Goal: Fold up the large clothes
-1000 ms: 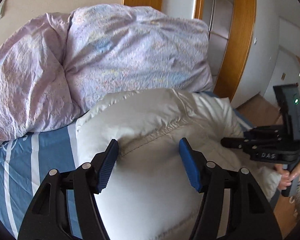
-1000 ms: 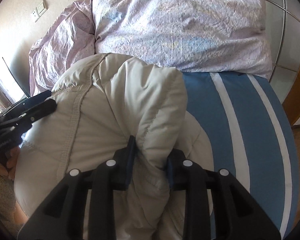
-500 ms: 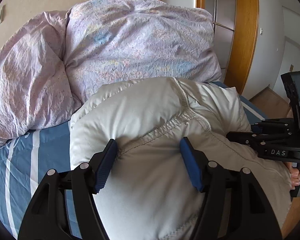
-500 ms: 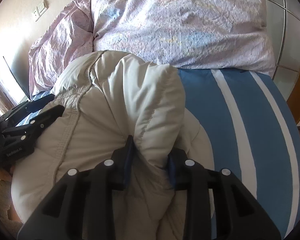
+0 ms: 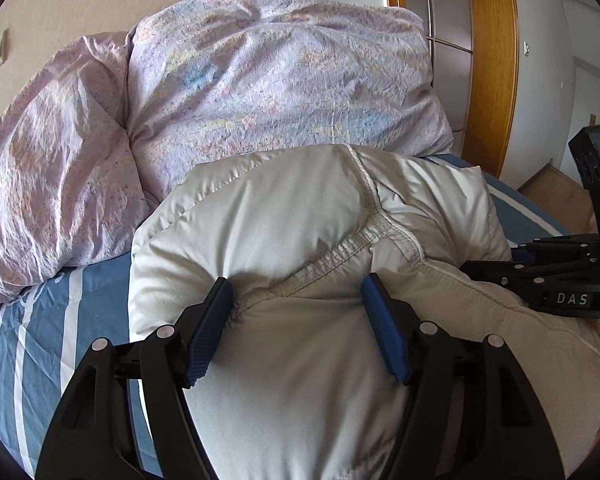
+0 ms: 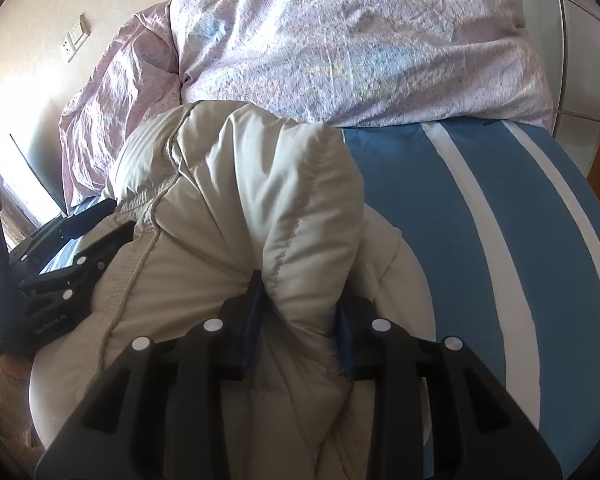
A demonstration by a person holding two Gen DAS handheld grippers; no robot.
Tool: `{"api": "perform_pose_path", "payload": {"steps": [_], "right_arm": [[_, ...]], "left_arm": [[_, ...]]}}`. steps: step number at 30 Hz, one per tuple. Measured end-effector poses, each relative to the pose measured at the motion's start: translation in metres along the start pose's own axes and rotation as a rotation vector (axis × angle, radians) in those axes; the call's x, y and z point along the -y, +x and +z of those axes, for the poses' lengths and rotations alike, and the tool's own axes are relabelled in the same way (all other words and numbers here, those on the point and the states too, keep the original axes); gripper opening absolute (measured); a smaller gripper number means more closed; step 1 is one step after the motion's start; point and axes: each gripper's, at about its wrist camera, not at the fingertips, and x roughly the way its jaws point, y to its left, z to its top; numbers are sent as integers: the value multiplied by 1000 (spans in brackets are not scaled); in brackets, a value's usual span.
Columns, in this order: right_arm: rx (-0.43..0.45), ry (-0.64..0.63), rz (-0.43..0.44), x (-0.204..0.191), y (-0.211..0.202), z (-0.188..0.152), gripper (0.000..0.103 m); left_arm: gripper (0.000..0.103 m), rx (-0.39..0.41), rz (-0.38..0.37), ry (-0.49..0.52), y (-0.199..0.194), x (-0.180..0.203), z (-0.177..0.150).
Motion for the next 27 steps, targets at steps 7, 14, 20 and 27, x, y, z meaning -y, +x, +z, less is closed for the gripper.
{"api": "perform_pose_path", "payload": {"steps": [7, 14, 20, 27], "right_arm": [[25, 16, -44, -1, -3, 0, 35], [206, 62, -153, -7, -77, 18, 43], [117, -37, -181, -41, -39, 29, 28], [47, -108, -282, -46, 7, 13, 18]], "left_arm": [[69, -3, 12, 3, 8, 3, 0], [69, -7, 27, 23, 6, 6, 2], [69, 1, 27, 20, 5, 6, 1], [69, 6, 26, 18, 4, 8, 1]]}}
